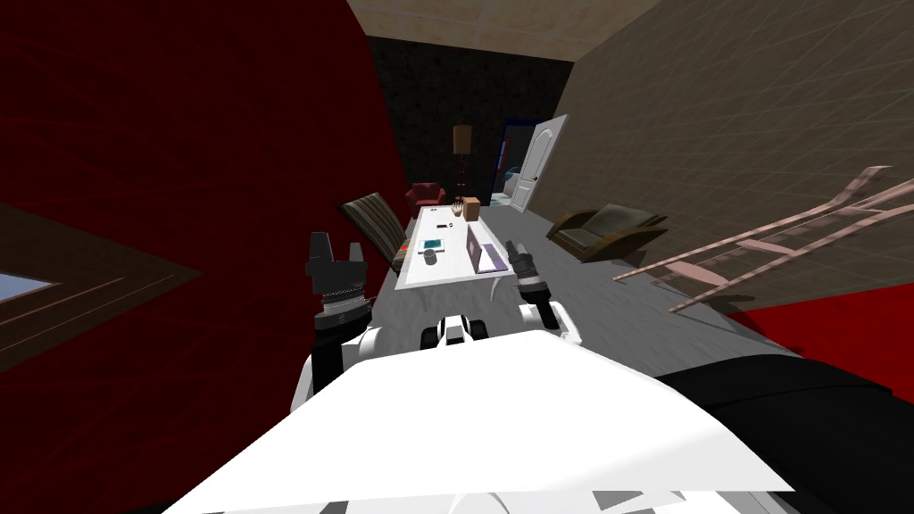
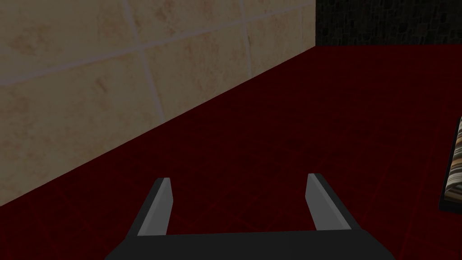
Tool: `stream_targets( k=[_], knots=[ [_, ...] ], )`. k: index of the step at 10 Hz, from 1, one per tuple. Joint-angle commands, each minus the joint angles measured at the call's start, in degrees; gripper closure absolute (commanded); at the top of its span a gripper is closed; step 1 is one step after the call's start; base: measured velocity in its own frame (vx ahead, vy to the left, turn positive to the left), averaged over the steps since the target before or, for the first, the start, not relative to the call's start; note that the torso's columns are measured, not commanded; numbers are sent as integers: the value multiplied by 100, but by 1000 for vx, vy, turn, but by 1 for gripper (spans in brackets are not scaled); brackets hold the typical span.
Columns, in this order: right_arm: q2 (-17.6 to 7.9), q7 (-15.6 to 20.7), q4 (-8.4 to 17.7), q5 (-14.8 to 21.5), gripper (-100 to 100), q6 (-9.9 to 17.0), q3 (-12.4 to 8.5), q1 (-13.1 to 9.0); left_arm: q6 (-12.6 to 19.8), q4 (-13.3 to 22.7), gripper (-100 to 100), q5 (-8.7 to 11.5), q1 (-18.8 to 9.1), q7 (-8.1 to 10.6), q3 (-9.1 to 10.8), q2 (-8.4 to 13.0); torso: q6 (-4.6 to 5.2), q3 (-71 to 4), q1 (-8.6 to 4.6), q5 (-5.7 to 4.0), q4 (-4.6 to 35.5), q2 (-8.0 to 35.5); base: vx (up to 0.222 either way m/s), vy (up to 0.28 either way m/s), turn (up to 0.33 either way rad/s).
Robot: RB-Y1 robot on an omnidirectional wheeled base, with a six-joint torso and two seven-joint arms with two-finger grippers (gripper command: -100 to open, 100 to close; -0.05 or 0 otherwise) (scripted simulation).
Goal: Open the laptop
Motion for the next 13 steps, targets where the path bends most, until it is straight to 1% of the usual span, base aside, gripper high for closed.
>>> stream_targets(
  k=[1,2,4,5,7,8,10,11,13],
  knots=[
    [-43,418,159,388,-100,49,-50,-49,0,0,0,0,0,0,0,0,1,1,0,0,1,1,47,84,-39],
    [-43,466,159,388,-100,49,-50,-49,0,0,0,0,0,0,0,0,0,-1,12,3,0,-3,29,68,-15],
    [-94,835,319,752,-100,111,-100,-106,0,0,0,0,0,0,0,0,0,3,-4,-1,2,4,31,61,-30],
    [-94,884,319,752,-100,111,-100,-106,0,0,0,0,0,0,0,0,1,1,0,-1,0,0,28,52,-19],
    [-155,1253,503,1123,-100,178,-152,-167,0,0,0,0,0,0,0,0,0,0,-3,-1,0,-1,36,57,-26],
    [-155,1307,503,1123,-100,178,-152,-167,0,0,0,0,0,0,0,0,0,0,5,1,0,-2,26,57,-17],
    [-225,1673,710,1497,-100,250,-203,-234,0,0,0,0,0,0,0,0,1,0,2,0,0,-1,49,71,-34],
    [-225,1732,710,1497,-100,250,-203,-234,0,0,0,0,0,0,0,0,0,-3,8,2,-1,-5,36,64,-16],
    [-304,2117,931,1871,-100,325,-254,-304,0,0,0,0,0,0,0,0,1,4,-5,-2,2,5,34,64,-29]
  ],
)
